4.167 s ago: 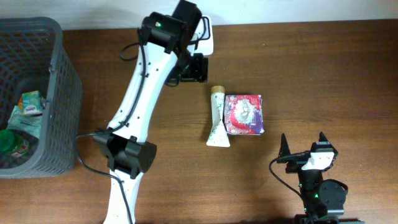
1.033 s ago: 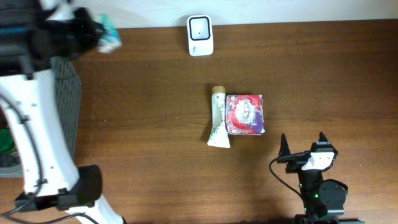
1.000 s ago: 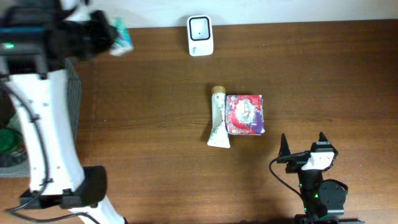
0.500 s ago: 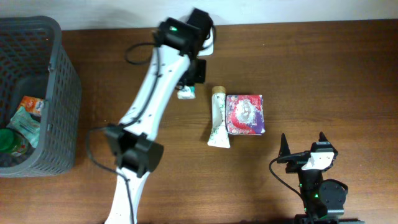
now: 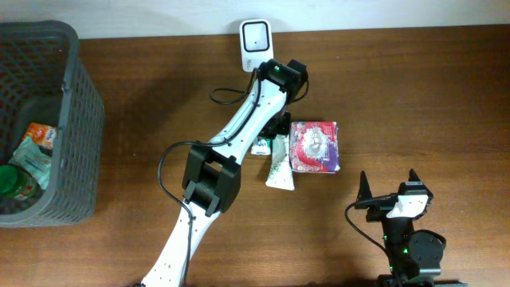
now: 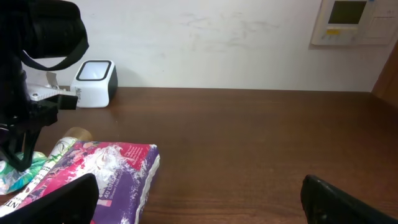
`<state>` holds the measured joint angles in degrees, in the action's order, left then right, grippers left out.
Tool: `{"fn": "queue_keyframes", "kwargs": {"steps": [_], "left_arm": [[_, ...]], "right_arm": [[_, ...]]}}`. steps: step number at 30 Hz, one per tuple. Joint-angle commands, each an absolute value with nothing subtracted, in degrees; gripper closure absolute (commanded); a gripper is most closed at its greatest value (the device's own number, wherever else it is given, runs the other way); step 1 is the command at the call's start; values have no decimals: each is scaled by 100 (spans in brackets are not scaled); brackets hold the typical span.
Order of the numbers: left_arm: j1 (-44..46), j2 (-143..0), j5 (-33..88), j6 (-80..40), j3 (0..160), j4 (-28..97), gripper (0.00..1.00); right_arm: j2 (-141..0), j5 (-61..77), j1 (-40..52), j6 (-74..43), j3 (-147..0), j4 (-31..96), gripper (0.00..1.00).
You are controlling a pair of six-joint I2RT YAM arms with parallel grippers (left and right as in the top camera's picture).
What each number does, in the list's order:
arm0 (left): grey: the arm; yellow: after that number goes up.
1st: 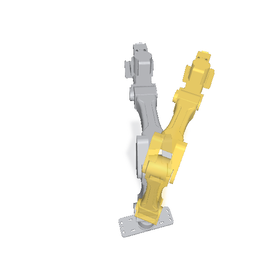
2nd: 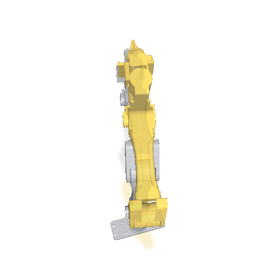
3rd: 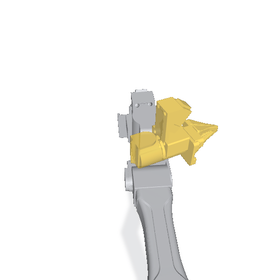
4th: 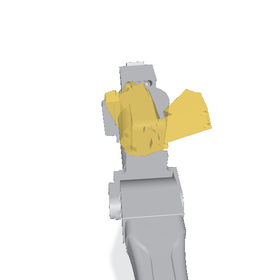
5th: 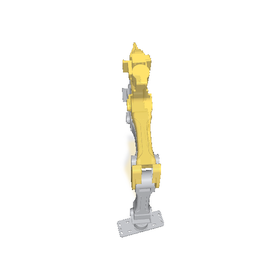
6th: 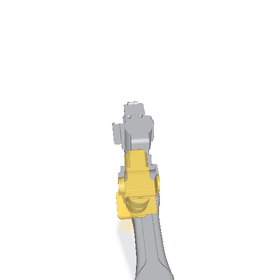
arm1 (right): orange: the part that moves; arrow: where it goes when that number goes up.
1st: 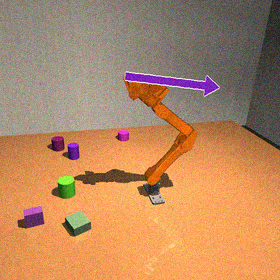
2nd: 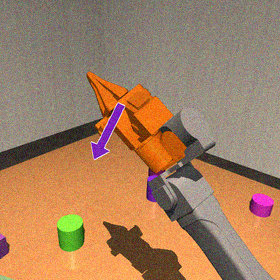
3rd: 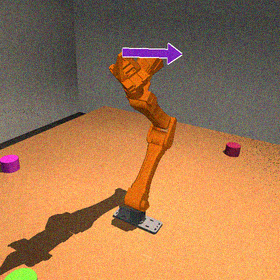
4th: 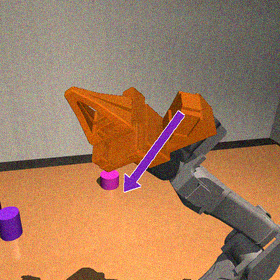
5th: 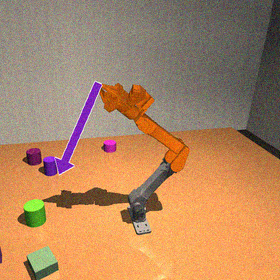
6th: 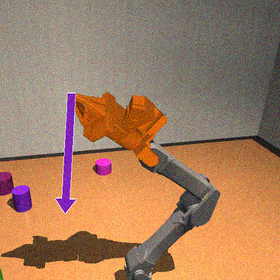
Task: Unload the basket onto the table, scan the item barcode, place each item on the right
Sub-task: 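Place the green-white box on the table left of the white tube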
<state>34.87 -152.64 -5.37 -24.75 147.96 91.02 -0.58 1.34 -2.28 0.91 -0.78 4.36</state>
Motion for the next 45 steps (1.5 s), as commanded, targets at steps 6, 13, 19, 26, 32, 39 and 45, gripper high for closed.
{"fn": "queue_keyframes", "kwargs": {"steps": [6, 13, 19, 26, 32, 39, 45], "left_arm": [[3894, -15316, -21, -2628, 14803, 9091, 87], [3791, -15268, -40, -2305, 14908, 9472, 23], [3623, -15224, 351, -1955, 14958, 9675, 32], [3625, -15008, 2161, -1391, 14958, 9675, 28], [3618, -14094, 2045, -1168, 14958, 9675, 25], [3382, -12532, 786, -1173, 14958, 9675, 20], [2764, -10908, -779, -1538, 14958, 9673, 0]], "right_arm": [[-21, 126, -266, 106, -32, 451, 1], [-21, 123, -266, 106, -32, 451, 1], [-21, 123, -266, 106, -32, 451, 1], [-21, 126, -266, 106, -32, 451, 1], [-21, 126, -266, 106, -32, 451, 2], [-21, 123, -266, 106, -32, 451, 1], [-21, 126, -266, 106, -32, 451, 1]]}}
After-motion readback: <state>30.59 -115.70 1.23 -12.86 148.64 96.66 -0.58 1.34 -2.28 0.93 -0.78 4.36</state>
